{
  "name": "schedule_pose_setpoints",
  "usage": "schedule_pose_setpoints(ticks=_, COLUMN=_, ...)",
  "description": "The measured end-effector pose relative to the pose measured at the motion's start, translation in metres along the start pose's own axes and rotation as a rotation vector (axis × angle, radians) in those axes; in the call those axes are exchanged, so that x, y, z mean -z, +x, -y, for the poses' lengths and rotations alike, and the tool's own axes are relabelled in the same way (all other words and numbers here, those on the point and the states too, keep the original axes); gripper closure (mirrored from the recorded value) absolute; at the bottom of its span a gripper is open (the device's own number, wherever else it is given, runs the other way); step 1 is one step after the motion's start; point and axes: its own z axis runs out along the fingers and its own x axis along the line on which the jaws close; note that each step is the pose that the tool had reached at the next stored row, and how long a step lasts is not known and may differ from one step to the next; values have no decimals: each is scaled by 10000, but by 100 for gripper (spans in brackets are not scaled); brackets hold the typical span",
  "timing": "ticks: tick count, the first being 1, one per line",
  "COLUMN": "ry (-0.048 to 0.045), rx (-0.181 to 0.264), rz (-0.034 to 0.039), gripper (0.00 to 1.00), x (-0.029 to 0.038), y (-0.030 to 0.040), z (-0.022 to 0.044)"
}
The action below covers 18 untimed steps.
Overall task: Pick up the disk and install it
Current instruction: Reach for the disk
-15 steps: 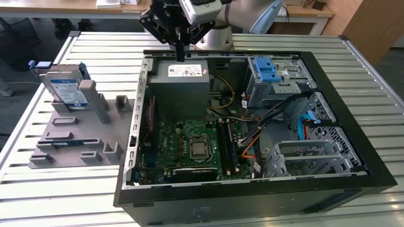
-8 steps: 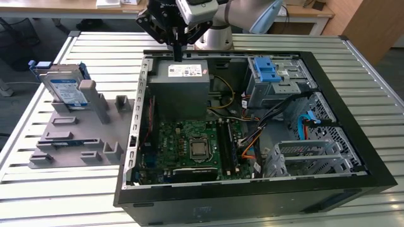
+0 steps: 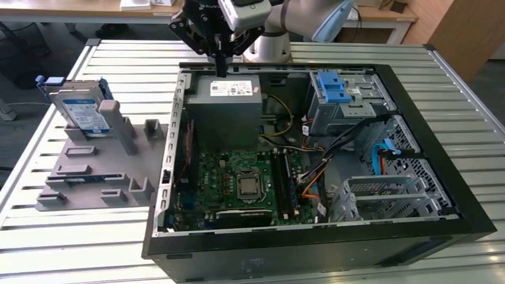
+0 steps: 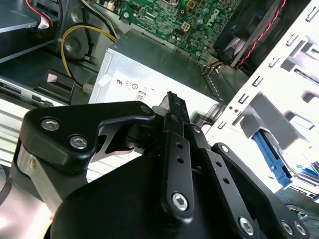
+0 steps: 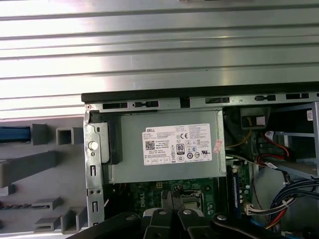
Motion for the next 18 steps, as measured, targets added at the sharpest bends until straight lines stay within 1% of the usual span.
schedule_pose_setpoints(ticks=18, ry=0, rx=0, rz=0, gripper=89, x=0, y=40, z=3)
